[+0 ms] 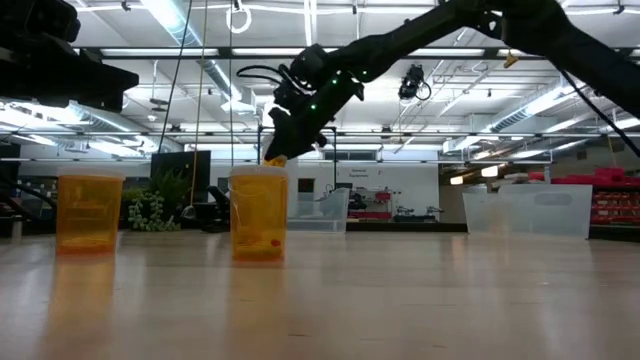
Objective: Pick and place medicine bottles into bin by pill shape (circle, oval)
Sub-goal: Put the middle big orange pill bottle into the left transparent bin
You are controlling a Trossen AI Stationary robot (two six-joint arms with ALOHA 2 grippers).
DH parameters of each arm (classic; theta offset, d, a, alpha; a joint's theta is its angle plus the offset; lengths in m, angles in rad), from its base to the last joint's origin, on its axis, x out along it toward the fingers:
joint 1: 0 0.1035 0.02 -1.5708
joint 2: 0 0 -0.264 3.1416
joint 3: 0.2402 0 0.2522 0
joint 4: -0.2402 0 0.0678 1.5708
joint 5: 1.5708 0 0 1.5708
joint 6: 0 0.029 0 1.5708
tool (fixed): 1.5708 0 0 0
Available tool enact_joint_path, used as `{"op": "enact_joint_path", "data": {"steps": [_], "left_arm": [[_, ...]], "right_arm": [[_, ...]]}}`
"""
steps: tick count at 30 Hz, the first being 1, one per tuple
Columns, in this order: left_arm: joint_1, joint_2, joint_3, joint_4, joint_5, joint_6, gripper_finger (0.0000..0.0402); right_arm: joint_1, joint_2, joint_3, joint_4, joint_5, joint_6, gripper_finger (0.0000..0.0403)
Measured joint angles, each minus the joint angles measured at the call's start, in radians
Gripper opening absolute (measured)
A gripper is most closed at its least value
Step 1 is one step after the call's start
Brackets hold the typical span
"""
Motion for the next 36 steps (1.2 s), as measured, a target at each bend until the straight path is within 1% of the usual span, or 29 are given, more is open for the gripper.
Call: {"op": "enact_joint_path", "data": {"steps": [6, 9, 15, 24, 29, 34, 36], "left_arm": [[0.0, 0.0, 0.0, 0.0, 0.0, 0.0, 0.003], [0.0, 0.0, 0.0, 0.0, 0.0, 0.0, 0.0035], [0.0, 0.0, 0.0, 0.0, 0.0, 0.0, 0.0031], [0.0, 0.0, 0.0, 0.0, 0.0, 0.0, 0.0024], [0.0, 0.0, 0.0, 0.0, 0.0, 0.0, 0.0032], [0.0, 0.0, 0.0, 0.0, 0.0, 0.0, 0.0036], [0.0, 0.0, 0.0, 0.0, 0.0, 0.0, 0.0034]], "right_arm": [[-0.029, 0.103, 0.16, -0.143, -0.009, 0.001, 0.0241], [-0.035, 0.133, 0.196, -0.187, -0.019, -0.001, 0.0241], [-0.053, 0.147, 0.197, -0.269, -0.025, -0.008, 0.0241], [-0.073, 0.147, 0.197, -0.338, -0.023, -0.008, 0.0241], [-0.072, 0.147, 0.197, -0.363, 0.017, -0.024, 0.0241], [-0.073, 0.147, 0.197, -0.408, 0.035, -0.034, 0.0241], [-0.072, 0.147, 0.196, -0.415, 0.065, -0.034, 0.0241]]}}
